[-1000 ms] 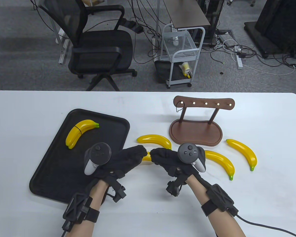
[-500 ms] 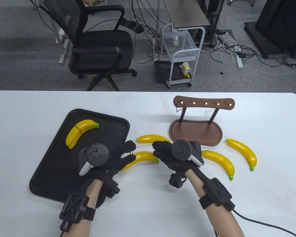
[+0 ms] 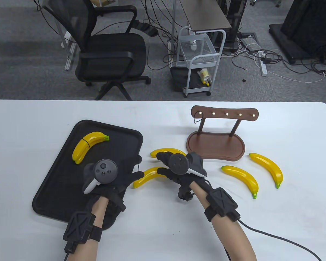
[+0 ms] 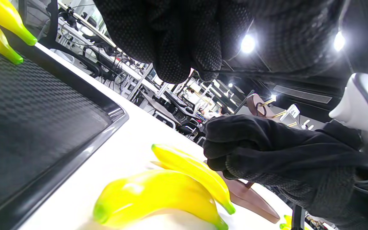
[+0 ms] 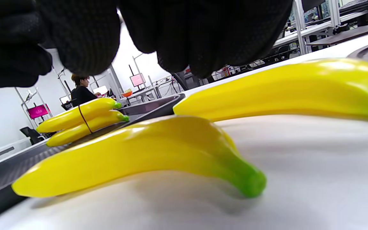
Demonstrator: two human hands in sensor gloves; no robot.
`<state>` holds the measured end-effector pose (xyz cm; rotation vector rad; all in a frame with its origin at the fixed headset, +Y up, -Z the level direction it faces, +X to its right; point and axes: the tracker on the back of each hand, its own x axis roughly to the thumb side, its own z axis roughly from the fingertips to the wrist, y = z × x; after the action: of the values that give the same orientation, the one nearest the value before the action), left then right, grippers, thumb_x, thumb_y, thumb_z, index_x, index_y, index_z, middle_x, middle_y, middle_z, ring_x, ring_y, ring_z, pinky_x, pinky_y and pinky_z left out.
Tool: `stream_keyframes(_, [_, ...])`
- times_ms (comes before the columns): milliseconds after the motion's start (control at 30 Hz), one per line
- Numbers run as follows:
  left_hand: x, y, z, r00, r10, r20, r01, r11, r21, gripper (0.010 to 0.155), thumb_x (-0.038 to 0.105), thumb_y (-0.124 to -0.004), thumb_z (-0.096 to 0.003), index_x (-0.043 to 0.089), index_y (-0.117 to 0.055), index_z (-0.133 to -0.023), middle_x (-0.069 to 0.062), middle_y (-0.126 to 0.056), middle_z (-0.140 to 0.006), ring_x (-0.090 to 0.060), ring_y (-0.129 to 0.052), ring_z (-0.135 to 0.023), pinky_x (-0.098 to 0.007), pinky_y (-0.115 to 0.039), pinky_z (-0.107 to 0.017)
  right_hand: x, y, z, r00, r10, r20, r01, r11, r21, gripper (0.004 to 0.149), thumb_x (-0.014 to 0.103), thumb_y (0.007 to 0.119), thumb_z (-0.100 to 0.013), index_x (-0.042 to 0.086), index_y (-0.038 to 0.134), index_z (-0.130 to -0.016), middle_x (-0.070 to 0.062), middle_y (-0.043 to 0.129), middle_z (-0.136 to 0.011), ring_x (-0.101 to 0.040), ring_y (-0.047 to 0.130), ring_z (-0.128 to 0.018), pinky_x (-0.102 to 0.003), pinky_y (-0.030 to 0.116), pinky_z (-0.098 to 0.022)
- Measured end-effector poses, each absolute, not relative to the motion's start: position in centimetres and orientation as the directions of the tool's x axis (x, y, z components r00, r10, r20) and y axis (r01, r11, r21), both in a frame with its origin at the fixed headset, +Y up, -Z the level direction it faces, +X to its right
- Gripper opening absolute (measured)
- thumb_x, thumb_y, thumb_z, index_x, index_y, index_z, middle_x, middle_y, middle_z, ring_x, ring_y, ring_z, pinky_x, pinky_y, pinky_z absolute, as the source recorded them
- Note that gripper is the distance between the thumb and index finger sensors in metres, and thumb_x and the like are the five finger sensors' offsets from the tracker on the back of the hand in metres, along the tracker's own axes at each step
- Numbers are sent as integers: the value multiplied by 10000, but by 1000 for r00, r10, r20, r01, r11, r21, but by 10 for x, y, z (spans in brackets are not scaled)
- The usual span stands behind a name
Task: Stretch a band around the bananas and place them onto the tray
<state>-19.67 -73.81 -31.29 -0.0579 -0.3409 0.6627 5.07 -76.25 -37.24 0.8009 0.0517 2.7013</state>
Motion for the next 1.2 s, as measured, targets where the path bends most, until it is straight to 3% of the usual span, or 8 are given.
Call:
stream_keyframes(433, [-204, -748, -316, 750, 608, 260, -589, 793, -157, 692, 561, -775, -476, 295, -571, -1082, 59, -724, -1132, -229, -780, -1056, -442, -621, -826, 21, -792, -377, -795, 167, 583, -116, -985, 125, 730, 417, 856, -458, 191, 548, -1080, -73, 688, -1067, -328, 786, -926, -489, 737, -644])
stream_keyframes(833, [-203, -749, -317, 743, 616, 260, -596, 787, -161, 685, 556, -776, -482, 297, -570, -1082, 60, -721, -1133, -228, -777, -1058, -442, -620, -827, 13, -799, -376, -782, 89, 617, -17, -992, 121, 712, 366, 881, -452, 236, 552, -1070, -23, 689, -1067, -298, 803, -900, -486, 746, -628])
stream_keyframes(1200, [-205, -750, -317, 732, 631, 258, -611, 775, -160, 681, 556, -773, -485, 298, -571, -1082, 60, -721, -1133, -227, -778, -1057, -443, -621, -826, 19, -796, -376, -786, 117, 607, -67, -992, 104, 688, 378, 910, -439, 211, 624, -1042, -40, 767, -1014, -288, 870, -829, -459, 789, -583])
